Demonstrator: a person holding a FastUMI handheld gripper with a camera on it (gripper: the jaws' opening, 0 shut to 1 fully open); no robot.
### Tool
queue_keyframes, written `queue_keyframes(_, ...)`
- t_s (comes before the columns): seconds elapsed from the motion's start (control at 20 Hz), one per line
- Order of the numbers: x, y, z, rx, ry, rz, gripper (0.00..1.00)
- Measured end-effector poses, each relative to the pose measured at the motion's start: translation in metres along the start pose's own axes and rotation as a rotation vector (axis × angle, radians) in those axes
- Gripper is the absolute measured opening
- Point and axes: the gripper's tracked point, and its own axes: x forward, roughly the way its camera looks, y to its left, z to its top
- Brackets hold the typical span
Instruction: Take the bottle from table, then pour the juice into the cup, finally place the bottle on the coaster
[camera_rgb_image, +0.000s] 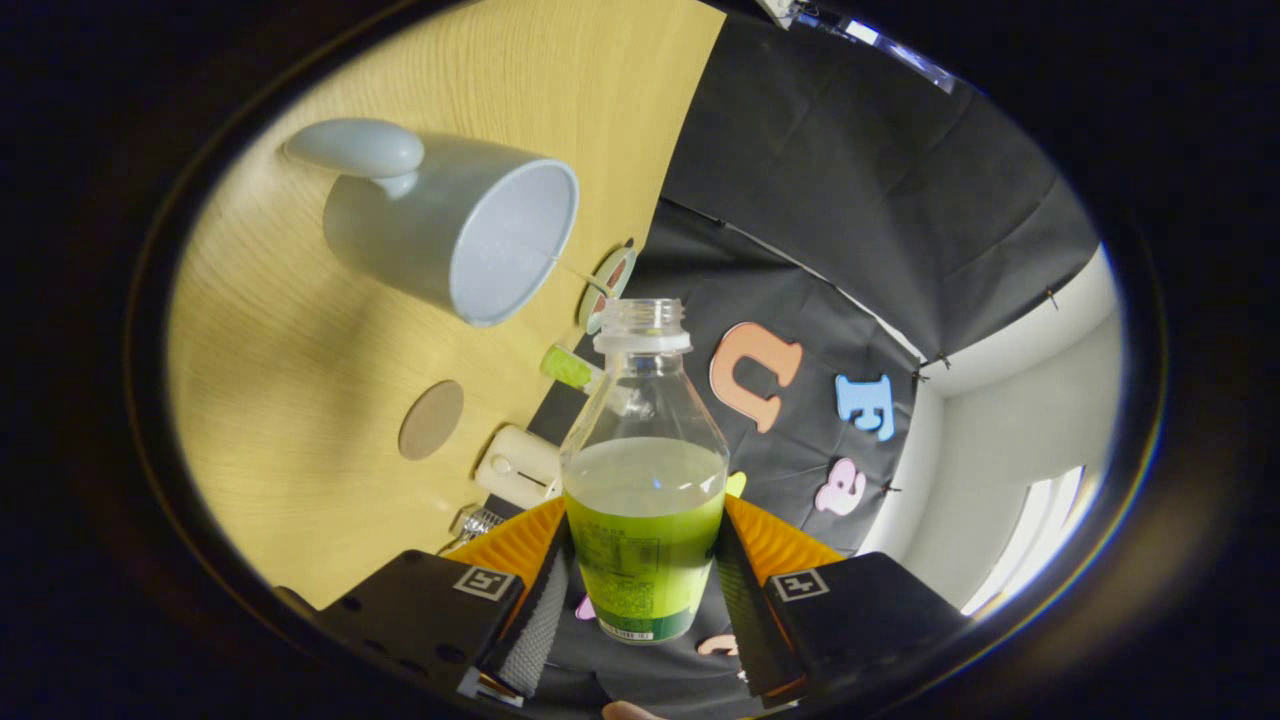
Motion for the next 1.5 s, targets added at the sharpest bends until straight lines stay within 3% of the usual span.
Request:
queue_keyframes(1.15, -0.0037, -0.0007, 0.0023, -0.037, -0.017, 0.022, 0.78)
queue_keyframes(1.5, -0.0013, 0.0035, 0.0017, 0.06, -0.012, 0.029, 0.78)
